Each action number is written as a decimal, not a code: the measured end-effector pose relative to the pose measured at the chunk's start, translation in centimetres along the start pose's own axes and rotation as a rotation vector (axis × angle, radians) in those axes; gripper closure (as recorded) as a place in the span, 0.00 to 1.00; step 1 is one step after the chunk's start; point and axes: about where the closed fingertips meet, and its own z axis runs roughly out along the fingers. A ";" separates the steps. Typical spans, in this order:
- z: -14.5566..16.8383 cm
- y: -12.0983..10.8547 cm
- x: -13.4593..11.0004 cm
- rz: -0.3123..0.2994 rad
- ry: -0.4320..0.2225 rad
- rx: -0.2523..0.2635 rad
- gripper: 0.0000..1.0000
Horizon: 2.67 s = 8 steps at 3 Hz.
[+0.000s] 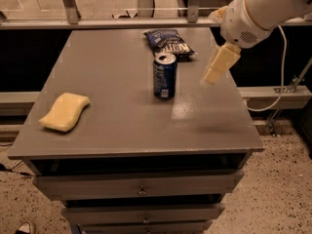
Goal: Move blue chip bag near sponge
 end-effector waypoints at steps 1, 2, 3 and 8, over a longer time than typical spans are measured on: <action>0.0 0.0 0.0 0.000 0.000 0.000 0.00; 0.3 -0.4 -0.3 0.009 -0.051 0.030 0.00; 3.3 -2.5 -1.4 0.018 -0.144 0.077 0.00; 16.2 -11.2 -1.8 0.066 -0.283 0.144 0.00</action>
Offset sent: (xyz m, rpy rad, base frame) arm 0.0159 0.0029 0.0021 0.1447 -0.1010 -0.0084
